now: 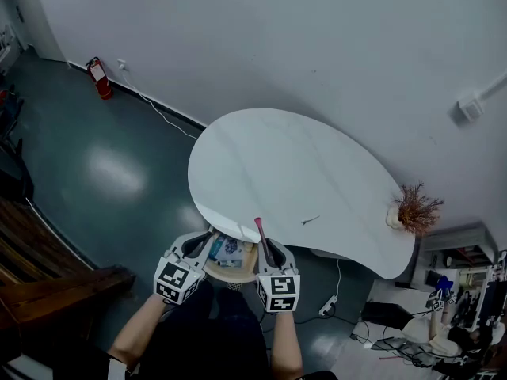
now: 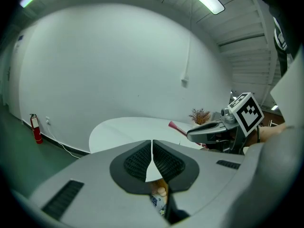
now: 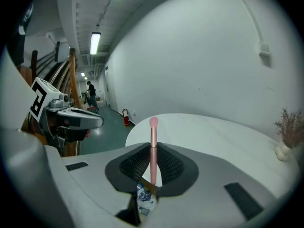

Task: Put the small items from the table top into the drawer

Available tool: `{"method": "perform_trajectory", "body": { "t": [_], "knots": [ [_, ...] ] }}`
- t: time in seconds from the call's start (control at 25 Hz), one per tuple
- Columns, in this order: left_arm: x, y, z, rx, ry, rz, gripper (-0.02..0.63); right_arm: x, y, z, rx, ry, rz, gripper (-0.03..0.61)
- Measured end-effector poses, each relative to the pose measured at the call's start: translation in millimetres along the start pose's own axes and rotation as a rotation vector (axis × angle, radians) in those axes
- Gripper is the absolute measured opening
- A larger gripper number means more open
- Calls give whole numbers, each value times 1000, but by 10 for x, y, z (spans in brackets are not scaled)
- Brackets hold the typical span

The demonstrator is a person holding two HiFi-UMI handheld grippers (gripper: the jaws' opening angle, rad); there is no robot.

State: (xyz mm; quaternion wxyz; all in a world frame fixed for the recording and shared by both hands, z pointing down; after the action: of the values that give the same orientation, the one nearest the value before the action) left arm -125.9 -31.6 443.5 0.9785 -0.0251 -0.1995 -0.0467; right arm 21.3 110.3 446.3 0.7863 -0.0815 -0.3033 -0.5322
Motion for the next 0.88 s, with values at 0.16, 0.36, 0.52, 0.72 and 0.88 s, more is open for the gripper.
{"method": "perform_trajectory", "body": {
  "t": [0.16, 0.36, 0.52, 0.72, 0.88],
  "knots": [
    [6, 29, 178, -16, -21, -7, 26, 53, -11, 149, -7, -30, -32, 64],
    [-21, 112, 437, -51, -45, -37, 25, 156, -38, 387, -30, -78, -90, 64],
    [-123, 213, 696, -88, -78, -77, 26, 230, -84, 647, -52, -134, -147, 64],
    [-141, 295, 1020, -120, -108, -120, 26, 378, -101, 949, -99, -187, -209, 64],
    [-154, 337, 1241, -144, -120, -153, 26, 514, -122, 1169, -122, -226, -252, 64]
  ]
}}
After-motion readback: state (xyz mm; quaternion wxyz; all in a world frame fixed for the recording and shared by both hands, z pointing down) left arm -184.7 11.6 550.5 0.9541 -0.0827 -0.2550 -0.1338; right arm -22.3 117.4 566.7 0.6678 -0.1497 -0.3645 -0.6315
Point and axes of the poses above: the fingertips, and each gripper's own axes: x forward along the fingers, y to its right, z out of its underside, the point moved 7 cm from there along -x, backward along the fingers, and after that the axes turned 12 degrees about x, right-handed, at the moved point
